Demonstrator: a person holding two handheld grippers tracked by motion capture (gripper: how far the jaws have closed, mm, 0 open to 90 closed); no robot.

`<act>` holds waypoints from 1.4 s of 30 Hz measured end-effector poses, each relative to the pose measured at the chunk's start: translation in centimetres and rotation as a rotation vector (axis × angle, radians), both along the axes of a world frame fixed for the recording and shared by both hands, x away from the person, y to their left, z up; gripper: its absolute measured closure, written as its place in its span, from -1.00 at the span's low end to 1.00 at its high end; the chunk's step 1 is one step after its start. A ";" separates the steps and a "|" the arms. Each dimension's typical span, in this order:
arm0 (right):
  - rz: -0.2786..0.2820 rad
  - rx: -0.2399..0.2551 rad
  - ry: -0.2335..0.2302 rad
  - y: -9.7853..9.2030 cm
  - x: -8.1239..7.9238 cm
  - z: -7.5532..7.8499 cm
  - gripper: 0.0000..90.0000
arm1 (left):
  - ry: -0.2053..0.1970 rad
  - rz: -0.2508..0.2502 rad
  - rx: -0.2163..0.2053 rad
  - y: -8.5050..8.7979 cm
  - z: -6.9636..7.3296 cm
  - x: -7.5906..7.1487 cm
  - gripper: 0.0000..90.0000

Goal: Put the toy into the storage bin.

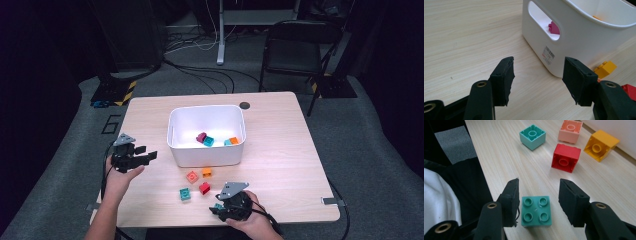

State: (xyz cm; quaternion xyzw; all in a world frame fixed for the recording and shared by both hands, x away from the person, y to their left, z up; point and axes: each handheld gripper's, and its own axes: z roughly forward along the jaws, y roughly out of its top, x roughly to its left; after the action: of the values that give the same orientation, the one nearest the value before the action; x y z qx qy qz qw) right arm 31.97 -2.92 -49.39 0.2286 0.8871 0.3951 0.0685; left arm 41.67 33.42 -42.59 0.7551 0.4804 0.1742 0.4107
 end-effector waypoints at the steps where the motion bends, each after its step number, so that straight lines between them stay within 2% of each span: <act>1: 0.003 -0.003 0.005 0.0 0.0 -0.1 0.11 | -0.004 0.001 -0.001 0.0 0.0 0.0 -0.07; 9: 0.024 -0.048 0.023 0.3 0.2 -1.1 0.14 | 0.003 0.003 -0.005 0.2 0.0 0.1 -0.07; 18: 0.003 -0.064 0.050 0.1 0.5 -1.6 0.25 | 0.000 0.007 -0.011 0.3 0.1 0.0 -0.07; 25: 0.007 -0.077 0.036 0.1 0.7 -1.6 0.29 | 0.004 0.007 -0.013 0.4 0.1 0.0 -0.07; 33: -0.007 -0.058 0.031 0.1 0.8 -1.1 0.29 | -0.003 0.011 -0.017 0.5 0.1 0.1 -0.07; 42: -0.025 -0.024 0.015 -0.4 1.2 0.4 0.29 | -0.008 0.008 -0.020 0.5 0.4 -0.1 -0.07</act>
State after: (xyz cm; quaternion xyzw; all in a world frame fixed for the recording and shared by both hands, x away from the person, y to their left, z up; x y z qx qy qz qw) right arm 33.16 -3.31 -48.96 0.2419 0.8893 0.3819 0.0693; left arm 41.57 33.88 -42.23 0.7483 0.4836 0.1743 0.4194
